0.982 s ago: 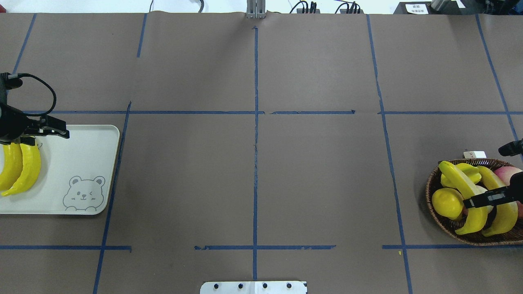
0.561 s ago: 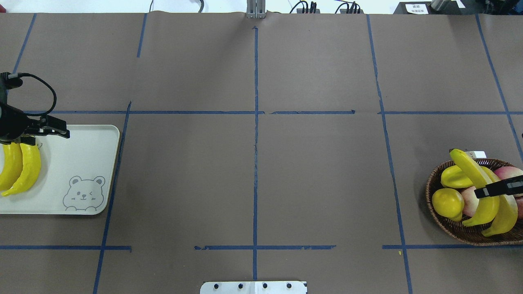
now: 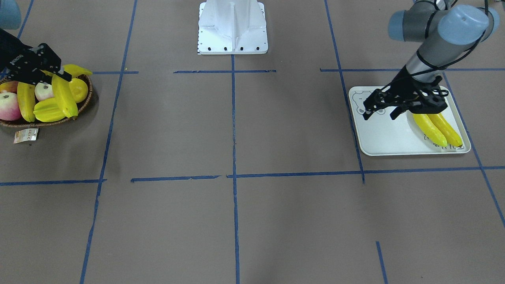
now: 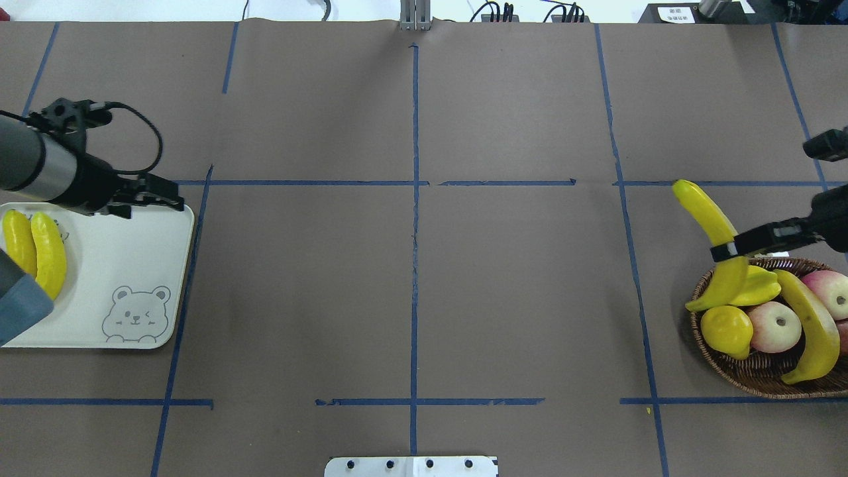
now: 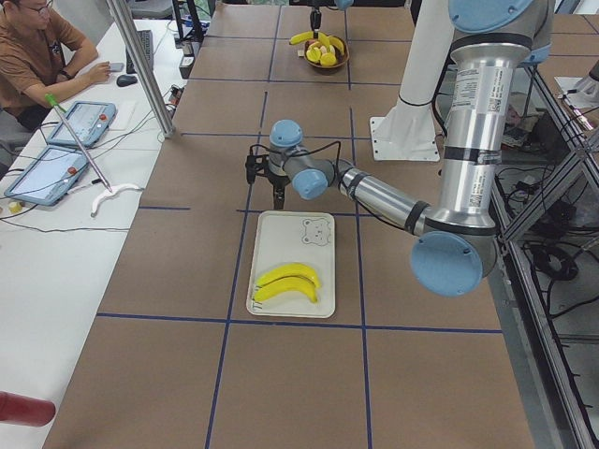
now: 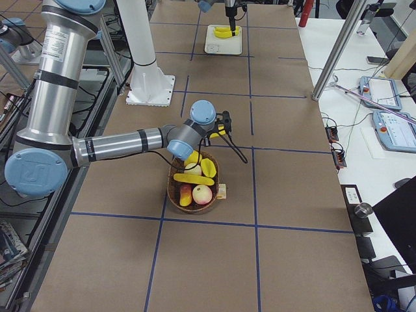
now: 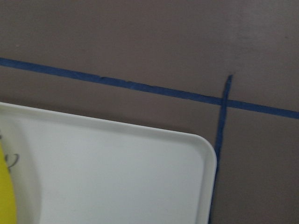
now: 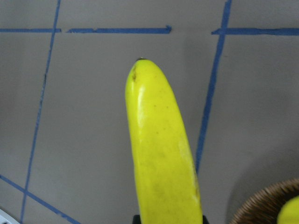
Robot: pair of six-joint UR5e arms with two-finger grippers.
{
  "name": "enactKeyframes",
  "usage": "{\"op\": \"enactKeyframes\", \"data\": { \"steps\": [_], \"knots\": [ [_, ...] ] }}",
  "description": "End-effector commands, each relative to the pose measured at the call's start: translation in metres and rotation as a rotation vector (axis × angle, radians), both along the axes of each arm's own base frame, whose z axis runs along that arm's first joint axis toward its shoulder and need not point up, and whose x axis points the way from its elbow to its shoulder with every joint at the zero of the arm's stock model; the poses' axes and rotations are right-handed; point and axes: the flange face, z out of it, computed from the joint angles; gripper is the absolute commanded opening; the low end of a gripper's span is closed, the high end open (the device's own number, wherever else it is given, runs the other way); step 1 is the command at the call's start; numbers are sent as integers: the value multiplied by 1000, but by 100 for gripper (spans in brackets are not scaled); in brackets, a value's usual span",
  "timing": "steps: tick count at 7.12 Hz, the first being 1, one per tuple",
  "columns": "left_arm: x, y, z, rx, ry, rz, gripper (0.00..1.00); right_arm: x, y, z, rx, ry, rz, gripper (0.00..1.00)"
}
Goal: Transfer all bananas from basket to plate
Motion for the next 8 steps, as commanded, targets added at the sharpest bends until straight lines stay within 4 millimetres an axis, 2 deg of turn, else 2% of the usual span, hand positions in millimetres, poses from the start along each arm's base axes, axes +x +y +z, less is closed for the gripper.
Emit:
{"op": "enactKeyframes", "data": {
  "steps": [1,2,3,4,5,6,7,8],
  "knots": [
    [61,4,-103,-24,160,1,100,-78,-28,-83,-52,-74,23,1],
    [71,9,-148,-52,240,-17,99,-117,-25,-116,-99,-102,69,1],
    [91,25,-179,-73,327,-3,99,-154,-14,-143,-121,-129,97,1],
    [105,33,-197,-83,399,6,99,-185,-2,-162,-122,-150,119,1],
    [114,42,-223,-119,459,11,99,-207,11,-170,-113,-158,121,1],
    [130,55,-242,-122,484,38,99,-224,20,-182,-100,-171,120,1],
    [155,65,-258,-105,497,15,99,-238,24,-197,-98,-165,127,2],
    [170,64,-267,-99,499,0,99,-251,34,-204,-92,-167,123,2]
  ]
}}
